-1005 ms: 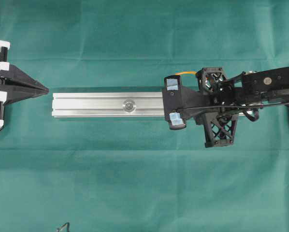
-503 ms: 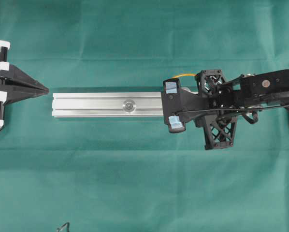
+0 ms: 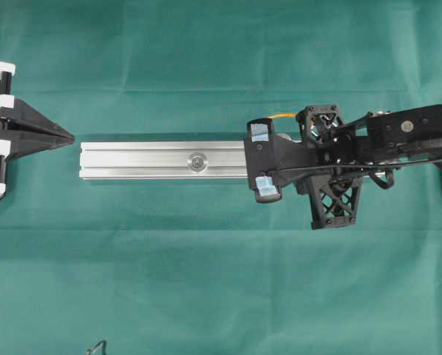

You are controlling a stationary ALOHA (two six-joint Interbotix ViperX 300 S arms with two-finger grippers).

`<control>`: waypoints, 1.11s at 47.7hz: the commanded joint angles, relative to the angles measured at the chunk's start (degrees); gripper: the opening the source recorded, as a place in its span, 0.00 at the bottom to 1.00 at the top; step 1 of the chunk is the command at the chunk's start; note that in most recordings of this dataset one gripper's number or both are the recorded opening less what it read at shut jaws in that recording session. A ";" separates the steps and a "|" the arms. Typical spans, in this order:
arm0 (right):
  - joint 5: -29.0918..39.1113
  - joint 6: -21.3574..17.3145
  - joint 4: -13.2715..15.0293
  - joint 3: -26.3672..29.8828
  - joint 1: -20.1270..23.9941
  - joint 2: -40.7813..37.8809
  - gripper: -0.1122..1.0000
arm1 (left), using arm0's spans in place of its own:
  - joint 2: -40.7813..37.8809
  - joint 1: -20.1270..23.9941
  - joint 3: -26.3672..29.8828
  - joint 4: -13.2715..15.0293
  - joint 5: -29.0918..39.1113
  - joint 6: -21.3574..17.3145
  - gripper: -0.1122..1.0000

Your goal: Hook the rubber onto the shaft.

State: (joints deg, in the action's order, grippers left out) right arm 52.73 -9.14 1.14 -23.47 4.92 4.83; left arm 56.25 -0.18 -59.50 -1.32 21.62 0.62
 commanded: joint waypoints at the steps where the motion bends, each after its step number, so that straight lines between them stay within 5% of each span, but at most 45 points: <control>1: 0.00 0.09 0.09 1.58 0.09 0.53 0.17 | -0.53 -0.09 1.49 -0.18 -0.18 0.00 0.10; 53: 0.00 -0.26 -0.18 2.02 2.55 0.53 0.17 | -0.53 -0.09 1.49 -0.09 -0.18 0.00 0.10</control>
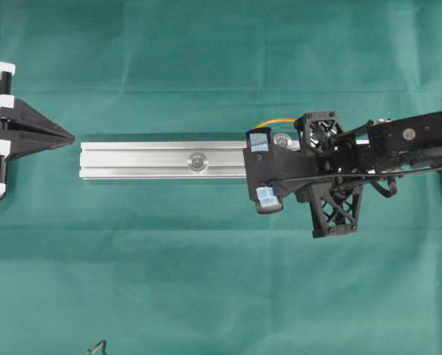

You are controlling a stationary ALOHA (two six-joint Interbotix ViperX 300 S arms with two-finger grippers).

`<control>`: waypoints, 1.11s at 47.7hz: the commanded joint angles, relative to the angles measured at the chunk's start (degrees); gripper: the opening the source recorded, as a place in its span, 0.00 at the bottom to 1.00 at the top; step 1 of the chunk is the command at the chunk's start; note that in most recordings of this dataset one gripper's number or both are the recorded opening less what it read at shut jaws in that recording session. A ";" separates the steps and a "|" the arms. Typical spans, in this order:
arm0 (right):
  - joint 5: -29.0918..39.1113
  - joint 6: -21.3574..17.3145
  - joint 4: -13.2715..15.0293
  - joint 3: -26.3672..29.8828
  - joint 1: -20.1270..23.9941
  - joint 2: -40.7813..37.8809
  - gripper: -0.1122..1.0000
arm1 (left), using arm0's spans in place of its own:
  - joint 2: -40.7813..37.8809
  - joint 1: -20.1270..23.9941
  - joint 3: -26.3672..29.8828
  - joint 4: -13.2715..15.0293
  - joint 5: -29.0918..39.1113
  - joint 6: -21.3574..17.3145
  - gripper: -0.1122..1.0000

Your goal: Hook the rubber onto the shaft.

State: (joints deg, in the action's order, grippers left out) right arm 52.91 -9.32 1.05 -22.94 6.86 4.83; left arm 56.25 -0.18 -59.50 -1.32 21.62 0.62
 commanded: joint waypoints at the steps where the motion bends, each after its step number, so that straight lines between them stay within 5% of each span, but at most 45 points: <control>1: -0.18 -0.09 -0.09 1.49 0.79 0.62 0.17 | -0.53 -0.09 1.49 -0.09 -0.18 0.00 0.10; 53: -0.18 -0.18 -0.97 1.67 6.94 0.53 0.17 | -0.53 -0.09 1.49 -0.18 -0.09 0.09 0.10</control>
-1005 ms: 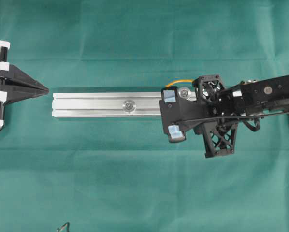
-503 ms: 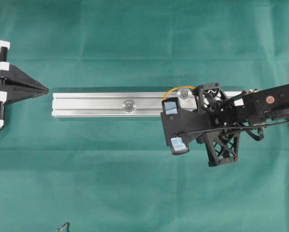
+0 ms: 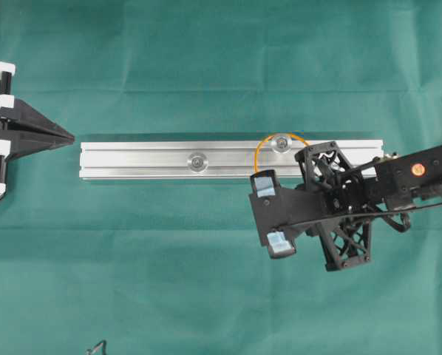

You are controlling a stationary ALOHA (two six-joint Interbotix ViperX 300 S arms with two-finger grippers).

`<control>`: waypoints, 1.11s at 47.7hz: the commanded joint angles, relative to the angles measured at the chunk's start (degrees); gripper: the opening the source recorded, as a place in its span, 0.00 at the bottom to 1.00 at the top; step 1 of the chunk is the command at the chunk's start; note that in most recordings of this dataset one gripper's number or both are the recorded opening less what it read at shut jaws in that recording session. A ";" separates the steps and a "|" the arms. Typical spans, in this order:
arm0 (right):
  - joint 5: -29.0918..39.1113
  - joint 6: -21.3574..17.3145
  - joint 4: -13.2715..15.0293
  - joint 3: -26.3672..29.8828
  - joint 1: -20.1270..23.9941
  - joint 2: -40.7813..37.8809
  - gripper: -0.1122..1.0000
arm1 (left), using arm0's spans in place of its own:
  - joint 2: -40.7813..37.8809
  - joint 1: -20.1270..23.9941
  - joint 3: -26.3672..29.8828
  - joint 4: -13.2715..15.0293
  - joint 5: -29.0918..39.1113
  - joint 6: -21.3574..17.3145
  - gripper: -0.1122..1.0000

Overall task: Hook the rubber onto the shaft.
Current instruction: 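Rotate the right gripper and drape the band over the right peg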

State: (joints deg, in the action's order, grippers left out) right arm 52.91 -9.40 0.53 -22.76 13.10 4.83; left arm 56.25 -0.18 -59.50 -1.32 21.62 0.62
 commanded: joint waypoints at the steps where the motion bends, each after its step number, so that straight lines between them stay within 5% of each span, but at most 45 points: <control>1: -0.18 -0.09 -0.62 1.49 0.88 0.53 0.17 | -0.53 -0.09 1.49 -0.18 -0.18 0.09 0.10; 29: -1.76 -1.58 -0.88 1.49 1.93 0.44 0.17 | -0.53 -0.09 1.49 -0.18 -0.18 0.09 0.10; 38: -3.52 -9.40 -0.79 1.49 1.85 0.35 0.17 | -0.53 -0.09 1.49 -0.09 -0.18 0.00 0.10; 53: -5.54 -28.74 -0.70 1.49 1.85 -0.18 0.17 | -0.53 -0.09 1.49 -0.18 -0.09 0.00 0.10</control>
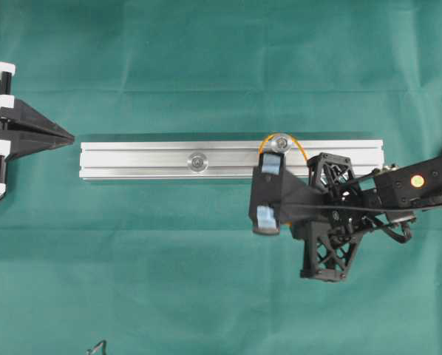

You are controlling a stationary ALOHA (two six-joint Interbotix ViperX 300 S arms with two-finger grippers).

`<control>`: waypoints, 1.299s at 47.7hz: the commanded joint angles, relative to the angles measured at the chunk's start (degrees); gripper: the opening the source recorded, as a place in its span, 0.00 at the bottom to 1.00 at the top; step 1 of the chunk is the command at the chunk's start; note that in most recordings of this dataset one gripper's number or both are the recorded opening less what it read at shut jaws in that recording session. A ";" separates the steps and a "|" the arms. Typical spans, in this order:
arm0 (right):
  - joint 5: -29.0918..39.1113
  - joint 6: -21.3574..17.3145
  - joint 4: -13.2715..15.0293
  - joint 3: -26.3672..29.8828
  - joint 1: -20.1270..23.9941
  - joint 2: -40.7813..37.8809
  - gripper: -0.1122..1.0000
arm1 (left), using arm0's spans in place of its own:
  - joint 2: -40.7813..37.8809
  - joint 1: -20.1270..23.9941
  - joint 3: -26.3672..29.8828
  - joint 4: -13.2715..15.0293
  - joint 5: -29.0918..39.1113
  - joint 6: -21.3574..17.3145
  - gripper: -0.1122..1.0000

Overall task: Hook the rubber onto the shaft.
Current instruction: 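Rotate the right gripper and drape the band over the right peg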

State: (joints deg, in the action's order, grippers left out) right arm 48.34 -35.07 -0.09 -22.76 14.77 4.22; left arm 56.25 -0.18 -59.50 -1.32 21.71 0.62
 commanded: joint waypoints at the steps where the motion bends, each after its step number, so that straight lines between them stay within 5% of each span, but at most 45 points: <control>1: -1.14 -4.22 -0.09 1.49 0.26 0.44 0.17 | -0.53 -0.09 1.49 -0.18 -0.18 0.00 0.10; 11: -2.20 -11.07 -0.09 1.41 0.26 0.44 0.17 | -0.35 -0.09 1.49 -0.09 -0.18 0.00 0.10; 41: -6.42 -11.69 -0.26 1.67 -0.26 -0.18 0.17 | -0.18 -0.09 1.58 -0.09 0.00 0.09 0.10; 62: -14.85 -17.23 0.00 6.42 -6.06 -3.87 0.17 | -0.18 -0.09 1.58 -0.09 0.00 0.09 0.10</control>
State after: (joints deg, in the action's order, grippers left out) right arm 34.10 -52.21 -0.26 -18.90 9.23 0.35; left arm 56.34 -0.18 -59.50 -1.32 21.97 0.70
